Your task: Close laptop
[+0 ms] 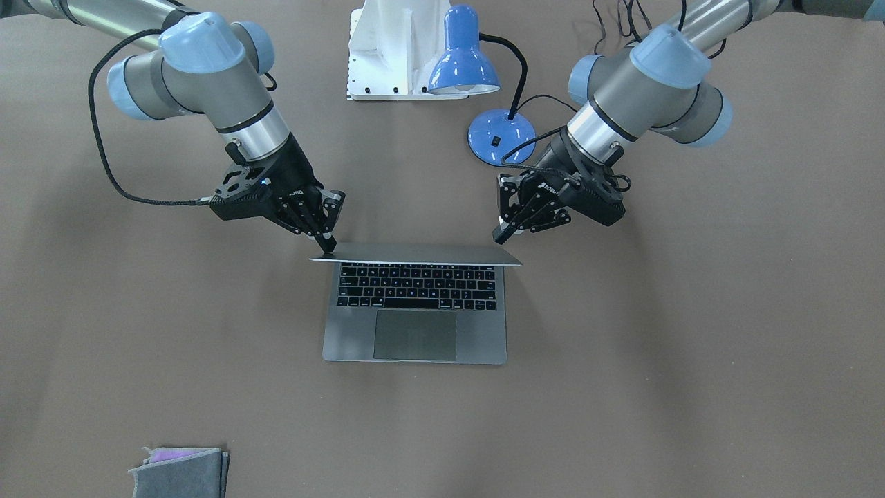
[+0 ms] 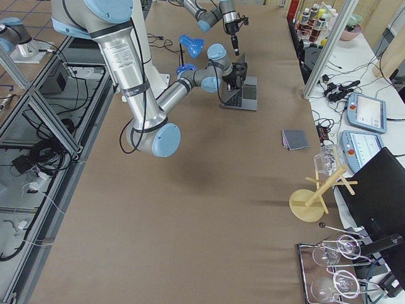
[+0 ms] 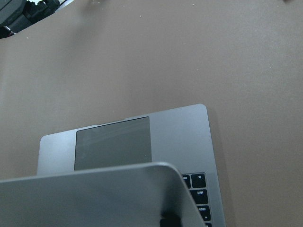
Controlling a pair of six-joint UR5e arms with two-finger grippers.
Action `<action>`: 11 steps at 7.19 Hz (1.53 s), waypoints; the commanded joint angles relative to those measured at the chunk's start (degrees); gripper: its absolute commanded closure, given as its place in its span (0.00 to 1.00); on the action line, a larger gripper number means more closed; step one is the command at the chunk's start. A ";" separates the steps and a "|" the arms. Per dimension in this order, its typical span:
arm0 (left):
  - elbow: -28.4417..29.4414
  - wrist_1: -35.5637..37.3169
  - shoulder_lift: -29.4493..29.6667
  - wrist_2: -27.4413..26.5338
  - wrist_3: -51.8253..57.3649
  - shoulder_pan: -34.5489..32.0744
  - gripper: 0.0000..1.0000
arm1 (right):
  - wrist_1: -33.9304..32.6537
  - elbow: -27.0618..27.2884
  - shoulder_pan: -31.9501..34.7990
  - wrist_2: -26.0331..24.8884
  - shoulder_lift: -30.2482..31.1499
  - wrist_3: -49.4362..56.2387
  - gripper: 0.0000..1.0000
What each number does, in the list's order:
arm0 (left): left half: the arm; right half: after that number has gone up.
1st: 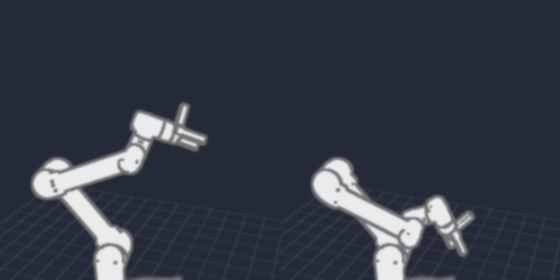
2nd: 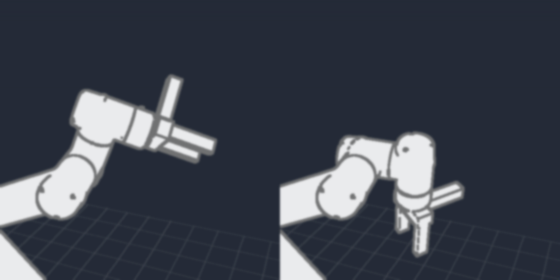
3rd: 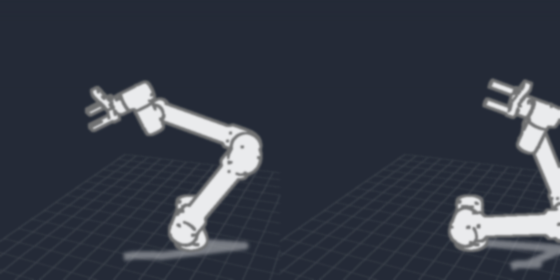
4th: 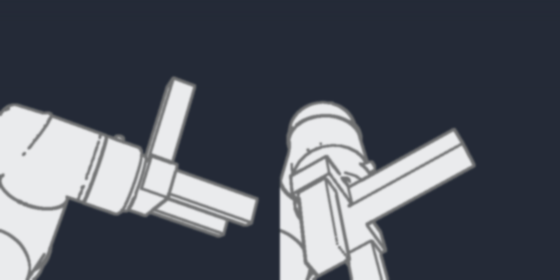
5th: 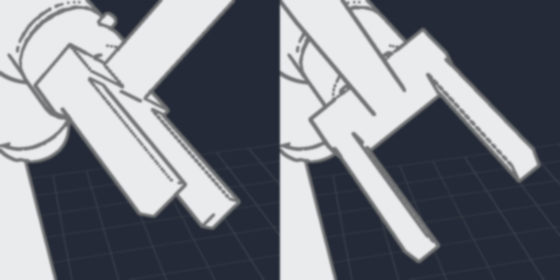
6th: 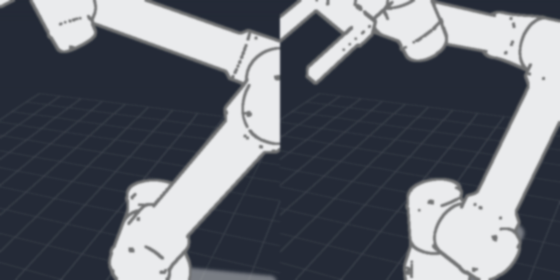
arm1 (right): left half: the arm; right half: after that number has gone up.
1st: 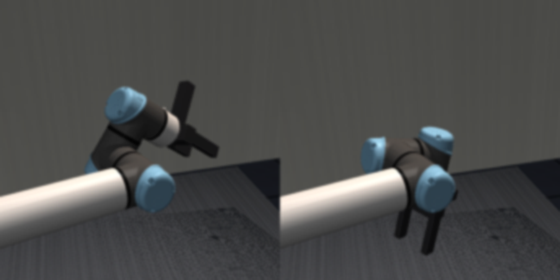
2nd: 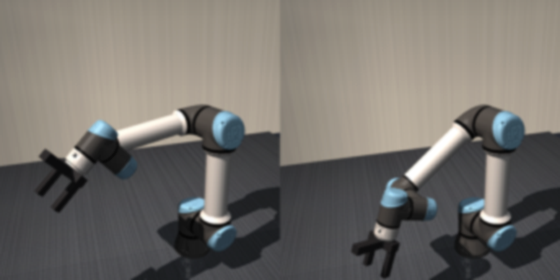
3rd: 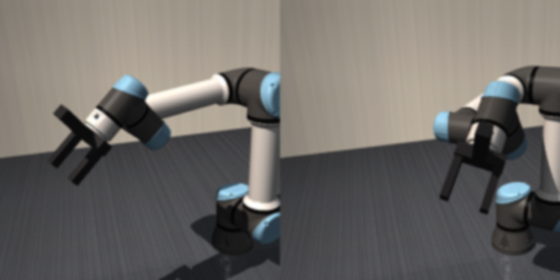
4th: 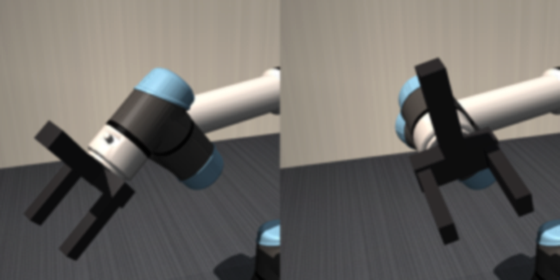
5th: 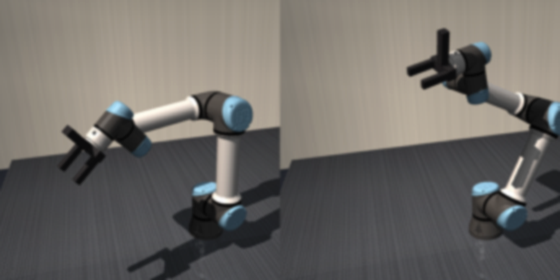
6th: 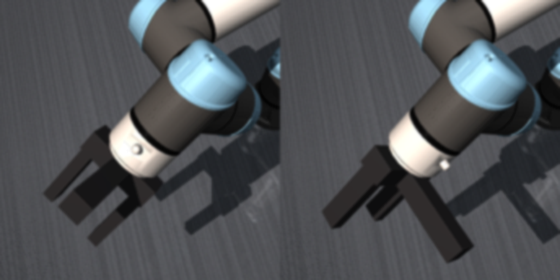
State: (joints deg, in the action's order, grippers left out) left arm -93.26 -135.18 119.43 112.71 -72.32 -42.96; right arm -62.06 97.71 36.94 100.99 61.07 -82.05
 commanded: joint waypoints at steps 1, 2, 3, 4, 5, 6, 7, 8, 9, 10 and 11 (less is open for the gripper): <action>8.65 0.89 4.20 -3.71 0.33 0.16 1.00 | 0.10 -4.17 0.06 0.00 -1.22 0.92 1.00; 12.72 0.97 6.32 -5.29 2.95 0.25 1.00 | 0.10 -6.71 0.06 0.00 -2.87 0.93 1.00; 15.45 0.97 7.30 -6.52 3.32 0.25 1.00 | 0.10 -8.74 0.06 0.00 -4.28 0.93 1.00; 17.48 0.97 7.92 -7.32 4.46 0.25 1.00 | 0.19 -10.07 0.06 -0.09 -4.90 1.01 1.00; 19.59 1.06 8.62 -9.07 5.34 0.33 1.00 | 0.19 -12.25 0.06 -0.09 -5.87 1.45 1.00; 21.09 1.06 9.23 -9.17 5.43 0.33 1.00 | 0.27 -15.06 0.06 -0.17 -7.01 1.80 1.00; 22.06 1.06 9.41 -9.26 5.52 0.42 1.00 | 0.45 -17.09 0.06 -0.35 -7.54 1.81 1.00; 22.51 1.06 9.59 -10.13 5.70 0.94 1.00 | 0.45 -17.98 -0.02 -0.44 -7.55 1.81 1.00; 22.86 1.06 9.68 -11.44 5.70 1.73 1.00 | 0.36 -18.51 -0.02 -0.44 -7.55 1.89 1.00; 22.86 1.14 9.59 -11.54 5.70 2.35 1.00 | 0.36 -19.65 -0.11 -0.53 -7.90 2.68 1.00; 22.34 1.06 9.68 -11.46 5.70 2.36 1.00 | 0.45 -19.66 0.15 -0.35 -8.33 2.77 1.00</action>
State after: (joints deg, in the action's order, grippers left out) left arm -70.62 -134.08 129.05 101.40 -66.63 -40.92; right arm -61.67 78.54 36.94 100.53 53.19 -79.61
